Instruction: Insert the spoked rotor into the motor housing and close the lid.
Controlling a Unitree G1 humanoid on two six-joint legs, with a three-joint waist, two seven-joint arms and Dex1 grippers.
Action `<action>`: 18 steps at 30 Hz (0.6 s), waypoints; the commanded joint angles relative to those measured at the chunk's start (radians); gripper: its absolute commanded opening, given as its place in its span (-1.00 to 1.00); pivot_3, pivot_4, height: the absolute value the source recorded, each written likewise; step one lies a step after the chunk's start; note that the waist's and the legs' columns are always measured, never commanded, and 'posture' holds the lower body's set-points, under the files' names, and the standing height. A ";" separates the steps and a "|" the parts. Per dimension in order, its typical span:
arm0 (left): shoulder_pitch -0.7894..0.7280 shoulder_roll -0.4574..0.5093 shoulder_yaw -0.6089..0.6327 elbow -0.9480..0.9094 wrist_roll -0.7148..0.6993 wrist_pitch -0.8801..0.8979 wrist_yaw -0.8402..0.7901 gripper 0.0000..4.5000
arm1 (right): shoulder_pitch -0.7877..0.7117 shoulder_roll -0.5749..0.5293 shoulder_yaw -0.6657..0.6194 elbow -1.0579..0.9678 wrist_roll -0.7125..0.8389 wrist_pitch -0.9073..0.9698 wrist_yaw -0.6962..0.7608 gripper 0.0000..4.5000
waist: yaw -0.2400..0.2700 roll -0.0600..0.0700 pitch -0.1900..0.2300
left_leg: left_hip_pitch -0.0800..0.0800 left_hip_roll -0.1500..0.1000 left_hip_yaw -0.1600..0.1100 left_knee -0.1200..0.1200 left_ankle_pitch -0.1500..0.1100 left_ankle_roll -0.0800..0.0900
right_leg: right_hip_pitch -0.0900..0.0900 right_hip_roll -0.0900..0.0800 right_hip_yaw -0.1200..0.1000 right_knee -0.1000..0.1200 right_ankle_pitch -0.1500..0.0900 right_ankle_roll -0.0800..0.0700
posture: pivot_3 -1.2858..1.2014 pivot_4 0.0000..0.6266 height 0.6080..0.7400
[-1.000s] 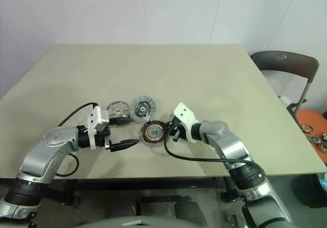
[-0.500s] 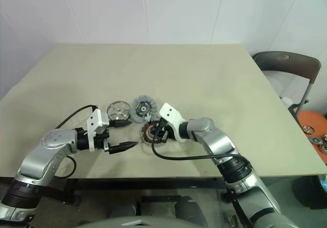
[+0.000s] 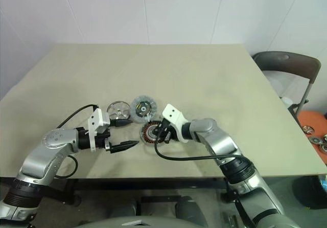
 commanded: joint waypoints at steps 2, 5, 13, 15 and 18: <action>-0.022 0.000 0.003 -0.024 0.002 -0.013 0.003 1.00 | 0.000 0.011 -0.006 -0.015 0.005 0.005 -0.001 -0.70 | 0.000 0.000 0.000 | 0.000 0.000 0.000 0.000 0.000 0.000 | 0.000 0.000 0.000 0.000 0.000 0.000 | 0.03 -1.00 1.00; -0.018 0.002 0.007 -0.023 0.002 -0.016 0.002 1.00 | 0.004 0.014 -0.004 -0.014 0.003 0.006 -0.005 -0.70 | 0.000 0.000 0.000 | 0.000 0.000 0.000 0.000 0.000 0.000 | 0.000 0.000 0.000 0.000 0.000 0.000 | 0.03 -1.00 1.00; -0.012 0.003 0.010 -0.011 0.006 -0.029 -0.001 1.00 | 0.006 0.015 -0.003 -0.012 0.002 0.008 -0.004 -0.70 | 0.000 0.000 0.000 | 0.000 0.000 0.000 0.000 0.000 0.000 | 0.000 0.000 0.000 0.000 0.000 0.000 | 0.03 -1.00 1.00; -0.009 0.001 0.007 -0.003 0.010 -0.037 -0.002 1.00 | 0.007 0.016 -0.001 -0.011 0.002 0.009 -0.004 -0.70 | 0.000 0.000 0.000 | 0.000 0.000 0.000 0.000 0.000 0.000 | 0.000 0.000 0.000 0.000 0.000 0.000 | 0.03 -1.00 1.00; -0.005 -0.002 0.003 0.016 0.019 -0.055 -0.006 1.00 | 0.011 0.015 0.000 -0.013 0.004 0.012 -0.003 -0.70 | 0.000 0.000 0.000 | 0.000 0.000 0.000 0.000 0.000 0.000 | 0.000 0.000 0.000 0.000 0.000 0.000 | 0.03 -1.00 1.00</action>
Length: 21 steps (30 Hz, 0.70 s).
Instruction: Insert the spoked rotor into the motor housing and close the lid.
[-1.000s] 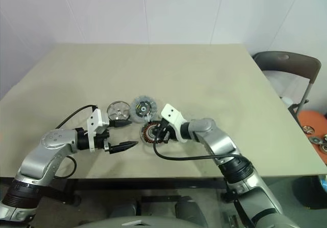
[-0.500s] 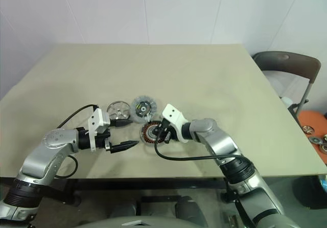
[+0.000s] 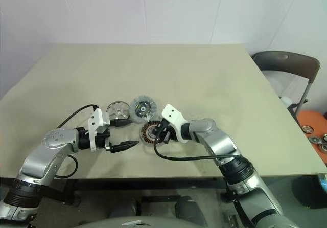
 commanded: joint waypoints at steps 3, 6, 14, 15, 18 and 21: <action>-0.004 -0.005 0.001 0.031 0.021 -0.058 -0.012 1.00 | 0.009 0.009 -0.004 -0.011 0.005 0.010 -0.002 -0.70 | 0.000 0.000 0.000 | 0.000 0.000 0.000 0.000 0.000 0.000 | 0.000 0.000 0.000 0.000 0.000 0.000 | 0.03 -1.00 1.00; -0.003 -0.006 -0.001 0.053 0.028 -0.079 -0.019 1.00 | 0.008 0.020 -0.015 -0.004 0.010 0.010 -0.010 -0.27 | 0.000 0.000 0.000 | 0.000 0.000 0.000 0.000 0.000 0.000 | 0.000 0.000 0.000 0.000 0.000 0.000 | 0.03 -1.00 1.00; -0.002 -0.013 -0.004 0.088 0.047 -0.113 -0.031 1.00 | 0.015 0.067 -0.074 -0.011 0.075 0.026 -0.009 0.47 | -0.001 0.000 0.000 | 0.000 0.000 0.000 0.000 0.000 0.000 | 0.000 0.000 0.000 0.000 0.000 0.000 | 0.03 -1.00 1.00; -0.001 -0.014 -0.005 0.091 0.049 -0.117 -0.032 1.00 | 0.015 0.072 -0.079 -0.011 0.082 0.027 -0.010 0.47 | -0.001 0.000 0.000 | 0.000 0.000 0.000 0.000 0.000 0.000 | 0.000 0.000 0.000 0.000 0.000 0.000 | 0.03 -1.00 1.00; 0.001 -0.018 -0.008 0.098 0.053 -0.124 -0.034 1.00 | 0.014 0.101 -0.112 -0.010 0.111 0.037 -0.025 0.47 | -0.001 0.000 0.000 | 0.000 0.000 0.000 0.000 0.000 0.000 | 0.000 0.000 0.000 0.000 0.000 0.000 | 0.03 -1.00 1.00; 0.003 -0.022 -0.009 0.101 0.058 -0.127 -0.035 1.00 | 0.010 0.127 -0.145 -0.007 0.136 0.047 -0.043 0.47 | -0.001 0.000 0.000 | 0.000 0.000 0.000 0.000 0.000 0.000 | 0.000 0.000 0.000 0.000 0.000 0.000 | 0.03 -1.00 1.00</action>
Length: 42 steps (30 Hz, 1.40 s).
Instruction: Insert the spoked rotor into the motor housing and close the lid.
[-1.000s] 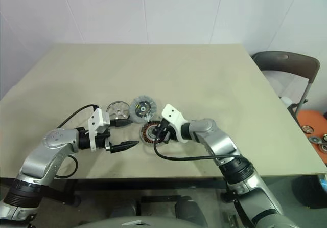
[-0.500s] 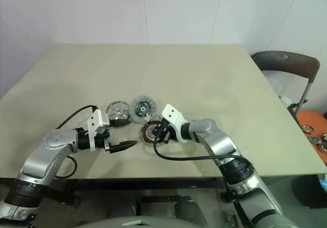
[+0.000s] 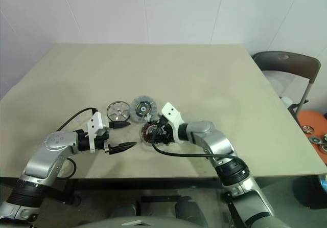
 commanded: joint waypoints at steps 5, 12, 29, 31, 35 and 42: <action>-0.017 -0.012 -0.012 -0.015 0.006 -0.015 -0.005 1.00 | -0.019 0.004 -0.037 0.005 0.013 -0.016 -0.025 -0.08 | 0.000 0.000 0.000 | 0.000 0.000 0.000 0.000 0.000 0.000 | 0.000 0.000 0.000 0.000 0.000 0.000 | 0.03 -1.00 1.00; -0.026 -0.014 -0.019 -0.008 0.011 -0.014 0.002 1.00 | 0.009 -0.070 0.035 -0.025 0.000 -0.013 0.048 -1.00 | 0.000 0.000 0.000 | 0.000 0.000 0.000 0.000 0.000 0.000 | 0.000 0.000 0.000 0.000 0.000 0.000 | 0.03 -1.00 1.00; -0.037 -0.021 -0.022 -0.036 0.008 0.014 0.023 1.00 | 0.013 -0.102 0.115 0.050 -0.160 -0.104 -0.007 -1.00 | -0.003 -0.001 -0.001 | 0.002 0.000 0.000 0.002 0.000 0.000 | -0.001 0.000 0.000 0.000 0.000 0.000 | 0.03 -1.00 1.00; -0.037 -0.019 -0.020 -0.046 0.005 0.023 0.027 1.00 | 0.020 -0.109 0.126 0.054 -0.177 -0.107 -0.010 -1.00 | -0.003 -0.001 -0.002 | 0.003 0.000 0.000 0.002 0.000 0.000 | -0.001 0.000 0.000 0.000 0.000 0.000 | 0.03 -1.00 1.00; -0.038 -0.019 -0.022 -0.068 -0.001 0.041 0.034 1.00 | 0.015 -0.087 0.109 0.064 -0.184 -0.119 -0.035 -1.00 | -0.003 -0.002 -0.003 | 0.003 0.000 0.000 0.002 0.000 0.000 | -0.001 0.000 0.000 0.000 0.000 0.000 | 0.03 -1.00 1.00; -0.047 -0.030 -0.029 -0.086 -0.001 0.065 0.041 1.00 | 0.008 -0.018 0.029 0.040 -0.100 -0.070 -0.039 -1.00 | -0.024 -0.002 -0.003 | 0.003 0.000 0.000 0.003 0.000 0.000 | 0.000 0.000 0.000 0.001 -0.002 0.002 | 0.03 -1.00 1.00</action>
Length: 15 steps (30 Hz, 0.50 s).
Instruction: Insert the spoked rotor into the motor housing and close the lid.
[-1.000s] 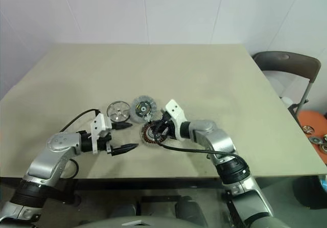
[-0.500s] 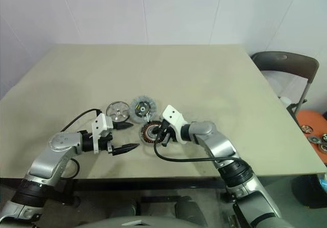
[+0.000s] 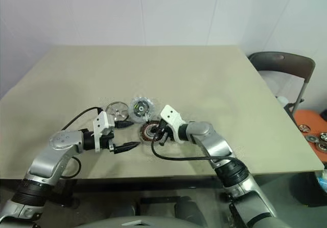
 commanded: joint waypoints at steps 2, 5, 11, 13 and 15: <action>-0.018 -0.001 0.003 -0.040 -0.012 0.003 0.002 1.00 | 0.004 0.006 -0.027 0.000 0.011 0.018 -0.022 -1.00 | -0.004 0.000 0.000 | -0.001 0.000 0.000 0.000 0.000 0.000 | 0.001 0.000 0.000 0.000 0.000 0.000 | 0.03 -1.00 1.00; -0.019 0.000 0.003 -0.040 -0.012 0.004 0.004 1.00 | 0.014 0.010 -0.015 0.010 -0.001 0.009 -0.034 -1.00 | -0.004 0.000 0.000 | -0.001 0.000 0.000 -0.002 0.000 0.000 | 0.001 0.000 0.000 0.000 0.001 -0.001 | 0.03 -1.00 1.00; -0.020 -0.001 -0.001 -0.061 -0.013 0.023 0.010 1.00 | 0.023 0.054 -0.044 -0.012 0.047 0.038 -0.041 -1.00 | -0.008 0.000 0.000 | -0.001 0.000 0.000 -0.001 0.000 0.000 | 0.001 0.000 0.000 0.000 0.000 0.000 | 0.03 -1.00 1.00; -0.022 -0.002 -0.002 -0.066 -0.013 0.029 0.010 1.00 | 0.020 0.054 -0.027 -0.001 0.016 0.024 -0.059 -1.00 | -0.010 0.000 0.000 | -0.001 0.000 0.000 -0.001 0.000 0.000 | 0.001 0.000 0.000 0.000 0.000 0.000 | 0.03 -1.00 1.00; -0.024 -0.002 -0.002 -0.066 -0.013 0.031 0.009 1.00 | 0.020 0.045 -0.002 0.013 -0.025 0.001 -0.075 -1.00 | -0.010 0.000 0.000 | -0.001 0.000 0.000 -0.001 0.000 0.000 | 0.001 0.000 0.000 0.000 0.000 0.000 | 0.03 -1.00 1.00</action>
